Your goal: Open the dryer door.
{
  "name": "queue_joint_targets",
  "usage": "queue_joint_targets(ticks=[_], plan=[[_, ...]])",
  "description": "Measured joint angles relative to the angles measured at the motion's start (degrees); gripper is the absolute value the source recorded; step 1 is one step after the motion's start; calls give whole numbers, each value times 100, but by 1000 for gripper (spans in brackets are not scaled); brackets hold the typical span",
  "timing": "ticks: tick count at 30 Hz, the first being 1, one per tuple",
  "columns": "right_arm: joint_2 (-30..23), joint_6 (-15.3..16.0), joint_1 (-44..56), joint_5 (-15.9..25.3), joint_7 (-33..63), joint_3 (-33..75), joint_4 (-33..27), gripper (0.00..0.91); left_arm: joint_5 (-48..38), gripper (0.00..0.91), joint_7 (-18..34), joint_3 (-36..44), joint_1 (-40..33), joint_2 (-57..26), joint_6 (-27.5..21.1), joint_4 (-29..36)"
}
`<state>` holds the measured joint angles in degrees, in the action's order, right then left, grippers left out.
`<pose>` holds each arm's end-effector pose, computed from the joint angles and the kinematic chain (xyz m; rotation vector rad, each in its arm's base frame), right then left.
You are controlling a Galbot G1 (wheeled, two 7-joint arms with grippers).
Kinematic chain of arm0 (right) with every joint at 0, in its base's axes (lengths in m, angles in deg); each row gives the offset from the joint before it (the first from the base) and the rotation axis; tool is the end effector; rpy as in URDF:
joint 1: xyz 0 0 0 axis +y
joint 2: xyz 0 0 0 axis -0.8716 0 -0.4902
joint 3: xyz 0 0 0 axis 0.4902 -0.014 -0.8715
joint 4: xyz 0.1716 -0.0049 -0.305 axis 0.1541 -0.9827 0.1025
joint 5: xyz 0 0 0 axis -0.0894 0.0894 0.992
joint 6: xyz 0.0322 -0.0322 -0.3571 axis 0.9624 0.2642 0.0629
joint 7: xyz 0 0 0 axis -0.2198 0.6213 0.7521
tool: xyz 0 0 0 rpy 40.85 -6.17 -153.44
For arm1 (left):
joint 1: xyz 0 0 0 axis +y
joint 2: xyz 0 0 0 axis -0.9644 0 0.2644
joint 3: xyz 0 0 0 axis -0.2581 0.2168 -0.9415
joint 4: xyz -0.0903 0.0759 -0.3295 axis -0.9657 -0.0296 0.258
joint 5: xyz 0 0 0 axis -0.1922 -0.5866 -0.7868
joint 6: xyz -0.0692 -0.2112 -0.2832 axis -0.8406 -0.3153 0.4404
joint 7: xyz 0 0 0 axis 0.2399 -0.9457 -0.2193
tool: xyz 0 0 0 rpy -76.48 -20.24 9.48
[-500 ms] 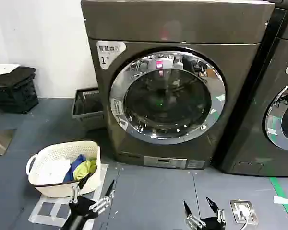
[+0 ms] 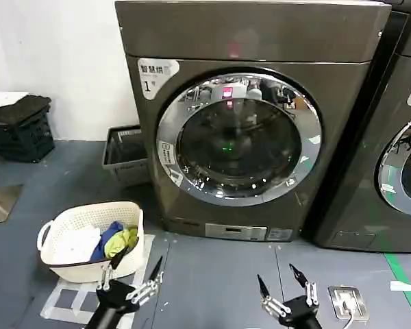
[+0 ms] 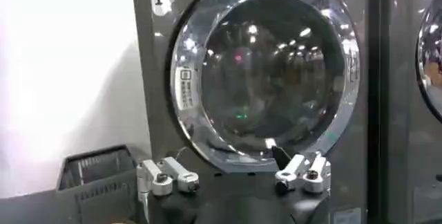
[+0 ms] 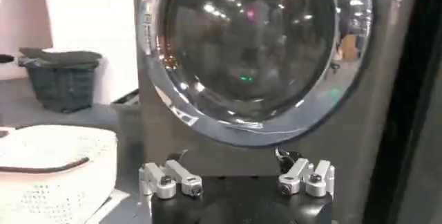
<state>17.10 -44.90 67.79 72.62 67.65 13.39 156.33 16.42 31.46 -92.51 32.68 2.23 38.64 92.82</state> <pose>0.1474 -0.0461 -0.2457 0.4400 -2.9709 0.1179 0.1019 0.0288 -0.2104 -0.4322 -3.0836 -0.1515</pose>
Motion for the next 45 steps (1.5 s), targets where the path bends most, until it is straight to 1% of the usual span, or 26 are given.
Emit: queue_joint_targets(ticks=[4,7,10,14,16,20,28,35,41,45], plan=[[188,144,-452,-314,-24,15,-204,907,57,907,0,-1,58,19,9,46],[333,-12,-808,-286,-242,64,-406,907,139,907,-1,10,99,49,11,98],[495,-40,-1167,-286,-248,75,-649,907,212,907,-9,16,127,88,11,148],[691,163,-1577,-511,-359,62,-918,907,309,907,-32,19,181,145,11,211],[784,173,-1777,-532,-456,29,-1044,907,366,907,-53,24,197,176,26,218],[884,449,-2164,-786,-517,-62,-1285,907,417,907,-99,28,211,261,57,262],[1064,394,-2870,-1062,-654,-342,-1741,907,523,907,-142,41,251,335,134,312],[1133,387,-3481,-1131,-642,-677,-2120,907,566,907,-159,34,248,410,188,316],[1139,394,-4060,-1299,-635,-999,-2487,907,584,907,-177,32,242,457,217,303],[1158,327,-4404,-1340,-724,-1201,-2756,907,587,907,-192,25,230,465,228,288]])
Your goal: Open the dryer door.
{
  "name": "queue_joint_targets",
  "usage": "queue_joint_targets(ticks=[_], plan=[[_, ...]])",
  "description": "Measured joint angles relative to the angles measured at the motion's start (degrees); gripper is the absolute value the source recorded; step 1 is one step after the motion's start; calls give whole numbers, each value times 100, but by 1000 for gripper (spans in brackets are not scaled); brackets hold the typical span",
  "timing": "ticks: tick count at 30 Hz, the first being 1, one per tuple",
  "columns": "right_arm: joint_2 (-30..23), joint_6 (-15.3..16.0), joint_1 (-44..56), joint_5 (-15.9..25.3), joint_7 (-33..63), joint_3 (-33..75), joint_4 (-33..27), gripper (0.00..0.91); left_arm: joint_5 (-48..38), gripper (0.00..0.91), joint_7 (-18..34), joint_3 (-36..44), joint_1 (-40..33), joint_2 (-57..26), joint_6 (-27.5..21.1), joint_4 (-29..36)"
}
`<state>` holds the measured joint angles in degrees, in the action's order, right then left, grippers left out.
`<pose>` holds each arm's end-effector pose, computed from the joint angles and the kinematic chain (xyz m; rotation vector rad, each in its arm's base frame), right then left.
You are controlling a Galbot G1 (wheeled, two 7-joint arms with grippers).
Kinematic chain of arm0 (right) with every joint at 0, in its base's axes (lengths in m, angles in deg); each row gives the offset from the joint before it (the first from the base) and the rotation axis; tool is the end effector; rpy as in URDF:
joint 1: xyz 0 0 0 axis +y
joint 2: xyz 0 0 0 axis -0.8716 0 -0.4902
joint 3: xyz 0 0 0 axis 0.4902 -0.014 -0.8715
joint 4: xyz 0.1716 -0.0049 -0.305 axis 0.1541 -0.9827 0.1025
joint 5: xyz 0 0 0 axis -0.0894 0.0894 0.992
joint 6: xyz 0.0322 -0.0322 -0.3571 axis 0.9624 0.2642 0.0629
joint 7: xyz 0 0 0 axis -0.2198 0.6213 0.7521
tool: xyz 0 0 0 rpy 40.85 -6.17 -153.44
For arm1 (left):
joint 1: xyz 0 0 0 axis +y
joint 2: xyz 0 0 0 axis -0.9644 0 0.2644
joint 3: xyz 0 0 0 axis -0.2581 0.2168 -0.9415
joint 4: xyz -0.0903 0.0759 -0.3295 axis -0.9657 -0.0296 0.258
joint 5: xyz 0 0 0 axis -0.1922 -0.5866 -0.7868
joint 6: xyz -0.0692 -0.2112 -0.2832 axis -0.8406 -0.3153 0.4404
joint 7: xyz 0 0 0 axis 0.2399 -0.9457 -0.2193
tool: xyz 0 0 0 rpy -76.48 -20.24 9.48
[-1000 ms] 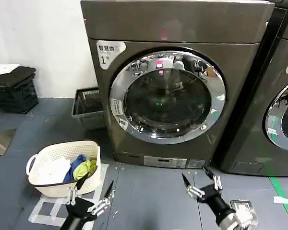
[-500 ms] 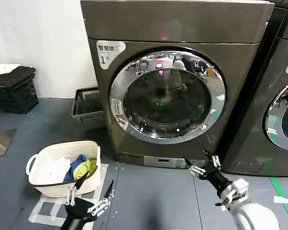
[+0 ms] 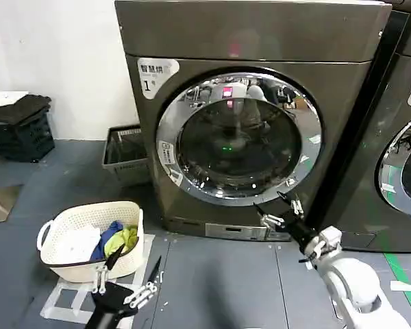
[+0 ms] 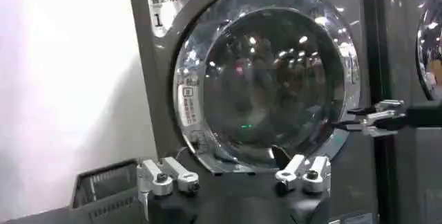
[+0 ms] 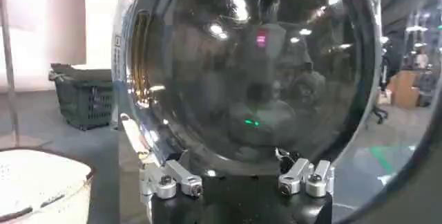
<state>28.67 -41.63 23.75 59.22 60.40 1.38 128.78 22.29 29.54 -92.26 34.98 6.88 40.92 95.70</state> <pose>0.3677 -0.0798 -0.2204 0.7743 -3.0359 0.1623 0.0909 0.0204 -0.1978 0.3977 3.0881 0.2256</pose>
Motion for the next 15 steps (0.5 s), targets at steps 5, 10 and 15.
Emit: queue_joint_targets(ticks=[5,10,15], plan=[[9,-31,-330,-201,-114,-260,-233,907,10,907,-16,-4,-17,10,7,-16],[-33,-55,-596,-222,-138,-490,-419,907,20,907,-36,-5,-16,24,11,-16],[-67,15,-873,-267,-51,-705,-581,907,32,907,-58,-7,-12,35,25,-17]])
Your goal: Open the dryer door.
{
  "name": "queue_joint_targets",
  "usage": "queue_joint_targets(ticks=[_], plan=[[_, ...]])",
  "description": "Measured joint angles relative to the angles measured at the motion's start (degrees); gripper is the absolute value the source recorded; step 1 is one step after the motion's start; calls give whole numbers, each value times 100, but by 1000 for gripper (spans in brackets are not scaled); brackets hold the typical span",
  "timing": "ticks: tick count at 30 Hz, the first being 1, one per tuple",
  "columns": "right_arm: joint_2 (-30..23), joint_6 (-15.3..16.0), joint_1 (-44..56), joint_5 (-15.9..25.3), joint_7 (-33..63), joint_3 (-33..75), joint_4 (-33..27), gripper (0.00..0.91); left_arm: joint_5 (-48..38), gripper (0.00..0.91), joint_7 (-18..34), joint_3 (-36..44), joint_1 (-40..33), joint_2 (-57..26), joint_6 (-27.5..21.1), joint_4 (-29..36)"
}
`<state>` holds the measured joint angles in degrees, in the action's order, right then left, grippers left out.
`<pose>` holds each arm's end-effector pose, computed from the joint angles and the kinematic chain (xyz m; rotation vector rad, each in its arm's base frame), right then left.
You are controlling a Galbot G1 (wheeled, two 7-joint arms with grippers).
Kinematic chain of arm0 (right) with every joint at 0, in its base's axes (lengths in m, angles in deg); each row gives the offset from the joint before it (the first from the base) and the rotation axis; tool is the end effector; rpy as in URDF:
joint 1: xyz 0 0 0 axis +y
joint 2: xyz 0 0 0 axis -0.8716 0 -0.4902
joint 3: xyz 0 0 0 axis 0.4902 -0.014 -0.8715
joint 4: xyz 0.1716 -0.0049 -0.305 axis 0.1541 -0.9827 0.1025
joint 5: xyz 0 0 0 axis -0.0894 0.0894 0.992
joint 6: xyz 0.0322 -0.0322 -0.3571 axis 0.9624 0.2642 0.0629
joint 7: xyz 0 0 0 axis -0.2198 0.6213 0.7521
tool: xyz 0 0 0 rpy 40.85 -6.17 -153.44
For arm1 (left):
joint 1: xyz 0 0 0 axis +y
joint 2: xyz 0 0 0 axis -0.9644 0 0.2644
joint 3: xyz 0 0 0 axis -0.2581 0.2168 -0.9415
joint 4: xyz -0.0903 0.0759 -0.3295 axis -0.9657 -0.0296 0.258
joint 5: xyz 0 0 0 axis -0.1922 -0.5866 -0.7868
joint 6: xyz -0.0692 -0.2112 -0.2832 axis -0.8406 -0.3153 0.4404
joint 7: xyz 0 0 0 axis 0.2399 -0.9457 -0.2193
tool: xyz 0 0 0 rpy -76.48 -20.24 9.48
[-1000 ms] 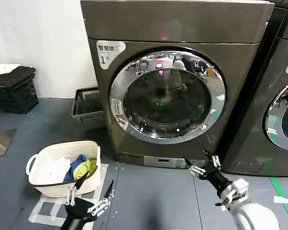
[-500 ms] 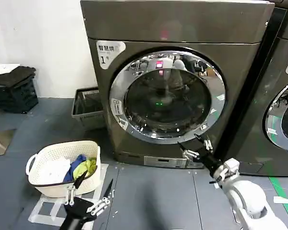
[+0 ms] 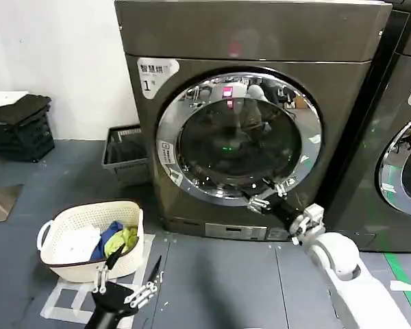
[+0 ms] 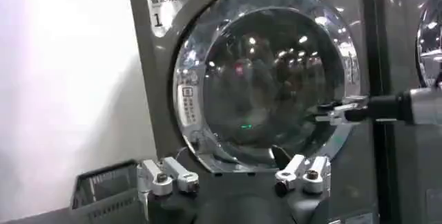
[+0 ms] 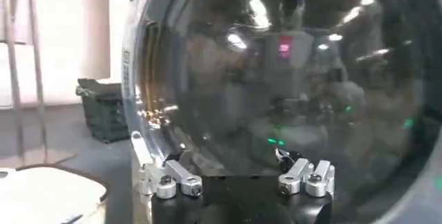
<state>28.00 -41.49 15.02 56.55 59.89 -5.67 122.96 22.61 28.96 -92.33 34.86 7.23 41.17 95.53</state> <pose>0.4076 -0.0556 -0.2145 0.8892 -3.0050 0.1255 0.0913 0.0204 -0.1987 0.4040 3.0847 0.2304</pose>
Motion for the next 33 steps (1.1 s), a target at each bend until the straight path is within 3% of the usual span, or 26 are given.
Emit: queue_joint_targets(ticks=[33], plan=[[-447,-120,-1441,-320,-190,-1098,-817,907,25,907,-117,-10,-16,73,86,-46]])
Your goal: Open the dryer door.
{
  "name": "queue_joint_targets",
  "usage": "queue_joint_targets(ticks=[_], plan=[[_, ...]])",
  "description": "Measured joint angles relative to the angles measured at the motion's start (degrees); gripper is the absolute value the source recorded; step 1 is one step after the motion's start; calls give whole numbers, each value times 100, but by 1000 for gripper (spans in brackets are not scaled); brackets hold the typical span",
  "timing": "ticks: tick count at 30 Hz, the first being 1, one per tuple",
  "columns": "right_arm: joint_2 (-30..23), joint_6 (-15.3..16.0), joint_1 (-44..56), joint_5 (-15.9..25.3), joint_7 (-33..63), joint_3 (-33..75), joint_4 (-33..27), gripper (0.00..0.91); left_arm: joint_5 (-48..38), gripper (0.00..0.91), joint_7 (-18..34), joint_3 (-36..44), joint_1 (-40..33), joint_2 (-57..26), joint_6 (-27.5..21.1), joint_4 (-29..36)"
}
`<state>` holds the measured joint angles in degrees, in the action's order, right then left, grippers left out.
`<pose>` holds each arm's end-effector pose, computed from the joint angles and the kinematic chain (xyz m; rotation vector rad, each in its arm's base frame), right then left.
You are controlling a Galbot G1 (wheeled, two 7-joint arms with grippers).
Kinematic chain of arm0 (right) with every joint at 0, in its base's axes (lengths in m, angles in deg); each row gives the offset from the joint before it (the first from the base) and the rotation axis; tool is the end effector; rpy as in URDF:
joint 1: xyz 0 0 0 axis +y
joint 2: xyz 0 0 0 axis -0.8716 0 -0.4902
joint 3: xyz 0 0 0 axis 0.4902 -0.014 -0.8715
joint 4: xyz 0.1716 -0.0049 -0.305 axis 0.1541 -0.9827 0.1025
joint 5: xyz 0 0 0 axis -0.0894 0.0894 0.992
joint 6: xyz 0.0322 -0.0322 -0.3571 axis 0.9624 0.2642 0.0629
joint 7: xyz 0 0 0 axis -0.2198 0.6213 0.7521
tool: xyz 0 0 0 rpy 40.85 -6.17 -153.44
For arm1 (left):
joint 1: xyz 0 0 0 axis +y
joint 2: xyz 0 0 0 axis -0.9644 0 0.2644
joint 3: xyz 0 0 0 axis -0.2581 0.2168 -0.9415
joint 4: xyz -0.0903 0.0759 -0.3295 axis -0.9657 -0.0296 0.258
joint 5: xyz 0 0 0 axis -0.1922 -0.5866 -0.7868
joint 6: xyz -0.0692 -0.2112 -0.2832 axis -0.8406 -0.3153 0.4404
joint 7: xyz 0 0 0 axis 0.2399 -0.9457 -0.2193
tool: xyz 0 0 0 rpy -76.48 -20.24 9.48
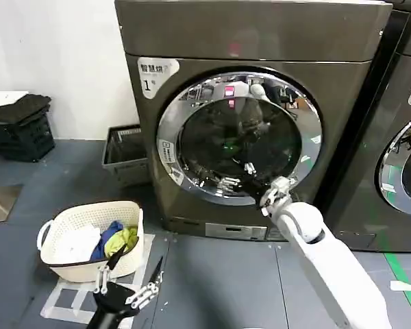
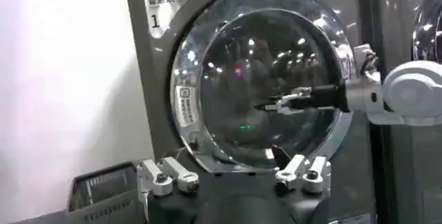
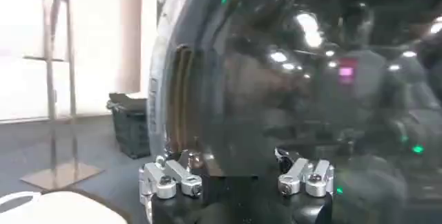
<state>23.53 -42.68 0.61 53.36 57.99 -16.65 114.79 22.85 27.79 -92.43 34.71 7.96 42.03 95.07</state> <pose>0.4659 0.0068 -0.1841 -1.1080 2.8805 -0.0870 0.0918 0.0203 -0.2015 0.4180 3.0751 0.2282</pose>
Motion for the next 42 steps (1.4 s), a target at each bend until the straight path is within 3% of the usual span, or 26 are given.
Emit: queue_joint_targets(ticks=[42], plan=[[-1074,41,-997,21,-66,-878,-927,907,-48,907,-58,-157,-39,19,35,-37]])
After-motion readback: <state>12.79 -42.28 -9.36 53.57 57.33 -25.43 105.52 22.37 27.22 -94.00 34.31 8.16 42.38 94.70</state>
